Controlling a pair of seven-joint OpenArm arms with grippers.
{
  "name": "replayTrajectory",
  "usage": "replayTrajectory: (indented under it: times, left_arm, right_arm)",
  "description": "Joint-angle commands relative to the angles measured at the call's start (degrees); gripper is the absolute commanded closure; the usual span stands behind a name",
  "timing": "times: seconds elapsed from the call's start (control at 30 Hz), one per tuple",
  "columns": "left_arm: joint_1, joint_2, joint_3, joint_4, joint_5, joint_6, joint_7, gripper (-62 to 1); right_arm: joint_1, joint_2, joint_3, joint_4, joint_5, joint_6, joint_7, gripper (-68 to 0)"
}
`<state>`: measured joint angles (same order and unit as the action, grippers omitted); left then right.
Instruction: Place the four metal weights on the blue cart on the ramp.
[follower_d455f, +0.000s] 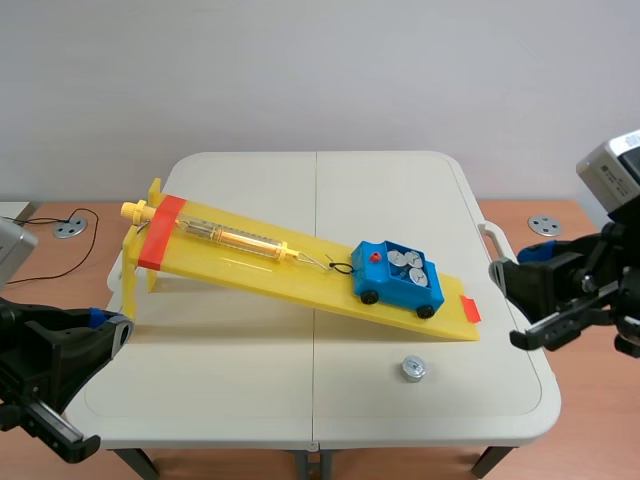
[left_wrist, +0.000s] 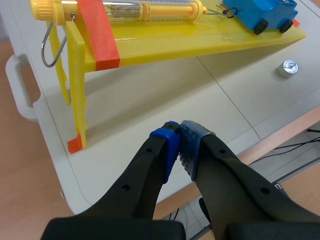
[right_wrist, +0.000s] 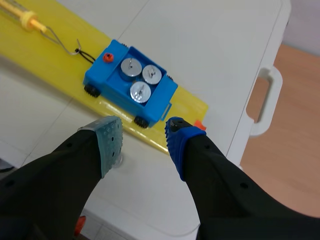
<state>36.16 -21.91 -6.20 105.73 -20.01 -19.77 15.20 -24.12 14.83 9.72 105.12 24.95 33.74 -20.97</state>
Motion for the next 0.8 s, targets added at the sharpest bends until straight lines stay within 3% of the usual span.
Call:
replayTrajectory:
  times: [0.0, 0.23, 0.47, 0.7, 0.77]
  left_arm:
    - [-1.1, 0.0, -0.8, 3.7, -4.2, -1.4, -6.1, -4.0]
    - [-1.1, 0.0, -0.8, 3.7, -4.2, -1.4, -6.1, -4.0]
    - [-1.1, 0.0, -0.8, 3.7, -4.2, -1.4, -6.1, -4.0]
    - [-1.1, 0.0, -0.8, 3.7, -4.2, -1.4, -6.1, -4.0]
    - [-1.1, 0.0, -0.8, 3.7, -4.2, -1.4, -6.1, -4.0]
  right_arm:
    - [0.2, 3.0, 1.9, 4.8, 4.2, 1.9, 5.5, -22.3]
    - [-1.4, 2.9, 0.7, 1.3, 1.4, 0.1, 6.0, -22.2]
    - [2.7, 2.1, -4.0, -5.7, -3.7, -2.0, 9.2, -22.2]
    - [7.3, -0.8, -9.0, -11.6, -9.0, -3.0, 12.4, -22.2]
    - [8.5, -1.6, -10.6, -13.2, -10.6, -4.4, 12.9, -22.2]
